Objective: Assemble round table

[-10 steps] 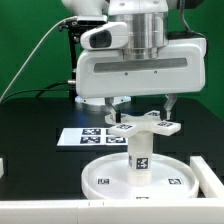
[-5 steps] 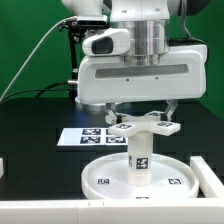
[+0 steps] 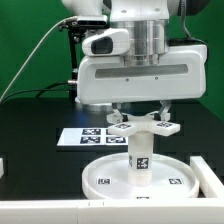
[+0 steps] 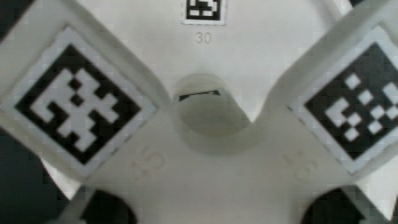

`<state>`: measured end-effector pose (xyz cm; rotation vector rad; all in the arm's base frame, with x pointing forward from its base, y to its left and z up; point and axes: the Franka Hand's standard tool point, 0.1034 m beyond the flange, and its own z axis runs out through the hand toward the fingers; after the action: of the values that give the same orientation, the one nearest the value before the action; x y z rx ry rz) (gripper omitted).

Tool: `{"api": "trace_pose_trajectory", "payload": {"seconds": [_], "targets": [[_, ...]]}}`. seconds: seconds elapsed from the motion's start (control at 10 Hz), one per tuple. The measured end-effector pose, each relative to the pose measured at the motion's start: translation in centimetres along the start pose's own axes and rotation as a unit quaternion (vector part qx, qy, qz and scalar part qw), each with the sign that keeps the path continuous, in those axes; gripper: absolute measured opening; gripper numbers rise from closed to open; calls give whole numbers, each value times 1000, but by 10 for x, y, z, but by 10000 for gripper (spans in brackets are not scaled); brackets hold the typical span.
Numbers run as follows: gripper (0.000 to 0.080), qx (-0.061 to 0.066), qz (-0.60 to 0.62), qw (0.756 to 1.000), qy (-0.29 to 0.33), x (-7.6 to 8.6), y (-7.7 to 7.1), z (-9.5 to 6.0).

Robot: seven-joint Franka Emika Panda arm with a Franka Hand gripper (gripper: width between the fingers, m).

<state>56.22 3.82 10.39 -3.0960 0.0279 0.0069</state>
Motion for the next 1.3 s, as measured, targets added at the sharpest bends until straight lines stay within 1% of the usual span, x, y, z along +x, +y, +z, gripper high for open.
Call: {"api": "trace_pose_trajectory", "payload": {"seconds": [0.3,0.4,0.5,0.6,0.7,0.8,0.9,1.1,1.2,1.3], "targets": [[442,2,87,996,3,1,0,0],[442,2,116,993,3,1,-3,0],[442,2,162,987,3,1,-2,0],[443,10,247,969,9,1,-2,1],[443,13,288,957,10,1,-2,1],[443,14,315,949,10,0,-2,1],[443,14,325,946,10,0,-2,1],[443,16,396,918,8,0,-1,1],[443,24,449,893,4,0,-2,1],[443,30,521,853,1,0,-1,2]]}}
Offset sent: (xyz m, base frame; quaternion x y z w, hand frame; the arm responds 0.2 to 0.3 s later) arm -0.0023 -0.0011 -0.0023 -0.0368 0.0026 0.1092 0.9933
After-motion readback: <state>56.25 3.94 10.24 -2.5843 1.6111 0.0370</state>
